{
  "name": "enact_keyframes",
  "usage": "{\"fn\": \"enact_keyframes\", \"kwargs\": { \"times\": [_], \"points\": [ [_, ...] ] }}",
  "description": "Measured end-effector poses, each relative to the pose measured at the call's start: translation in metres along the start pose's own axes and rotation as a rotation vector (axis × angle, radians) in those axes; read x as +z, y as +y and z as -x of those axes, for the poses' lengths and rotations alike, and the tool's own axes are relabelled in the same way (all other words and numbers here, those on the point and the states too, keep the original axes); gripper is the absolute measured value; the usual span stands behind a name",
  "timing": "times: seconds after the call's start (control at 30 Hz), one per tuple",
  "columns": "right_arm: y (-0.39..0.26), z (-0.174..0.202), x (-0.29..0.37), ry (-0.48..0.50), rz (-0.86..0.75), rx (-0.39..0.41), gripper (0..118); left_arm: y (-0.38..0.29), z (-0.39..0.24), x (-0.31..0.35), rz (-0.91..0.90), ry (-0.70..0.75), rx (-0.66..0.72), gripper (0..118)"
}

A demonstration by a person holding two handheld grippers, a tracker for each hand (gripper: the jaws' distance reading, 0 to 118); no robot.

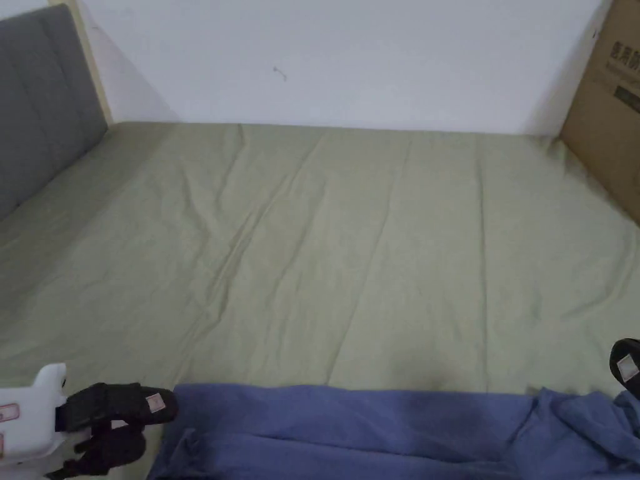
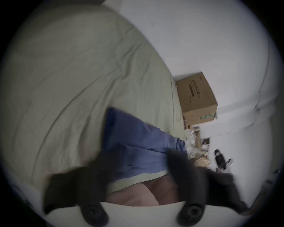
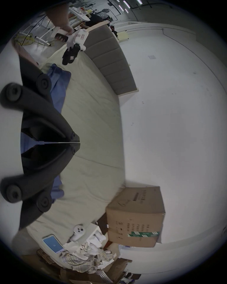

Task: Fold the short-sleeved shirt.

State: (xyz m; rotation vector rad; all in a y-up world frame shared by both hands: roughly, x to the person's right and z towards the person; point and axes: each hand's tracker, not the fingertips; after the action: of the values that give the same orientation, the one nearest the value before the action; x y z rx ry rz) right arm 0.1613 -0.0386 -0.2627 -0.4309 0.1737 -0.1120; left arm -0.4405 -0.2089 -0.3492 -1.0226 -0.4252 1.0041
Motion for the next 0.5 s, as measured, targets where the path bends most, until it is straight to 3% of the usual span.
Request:
{"fn": "enact_keyframes", "kwargs": {
  "times": [0.1, 0.17, 0.27, 0.4, 0.43, 0.47, 0.5],
  "points": [
    [0.000, 0.009, -0.012, 0.037, 0.042, -0.063, 1, 0.002, 0.034, -0.007, -0.040, -0.096, 0.071, 117],
    [0.002, 0.018, -0.022, 0.050, 0.088, -0.089, 1, -0.001, 0.058, -0.030, 0.038, -0.232, 0.182, 117],
    [0.001, 0.026, -0.035, 0.056, 0.131, -0.089, 1, -0.003, 0.056, -0.058, 0.084, -0.473, 0.190, 117],
    [0.001, 0.033, -0.044, 0.077, 0.170, -0.121, 1, -0.004, 0.041, -0.092, 0.144, -0.423, 0.114, 111],
    [0.001, 0.034, -0.045, 0.080, 0.172, -0.123, 1, -0.004, 0.039, -0.098, 0.140, -0.310, 0.082, 95],
    [0.001, 0.036, -0.046, 0.082, 0.174, -0.123, 1, -0.005, 0.037, -0.107, 0.142, -0.120, 0.040, 58],
    [0.001, 0.036, -0.047, 0.083, 0.176, -0.121, 1, -0.006, 0.043, -0.113, 0.156, 0.100, -0.022, 5]
  ]
}}
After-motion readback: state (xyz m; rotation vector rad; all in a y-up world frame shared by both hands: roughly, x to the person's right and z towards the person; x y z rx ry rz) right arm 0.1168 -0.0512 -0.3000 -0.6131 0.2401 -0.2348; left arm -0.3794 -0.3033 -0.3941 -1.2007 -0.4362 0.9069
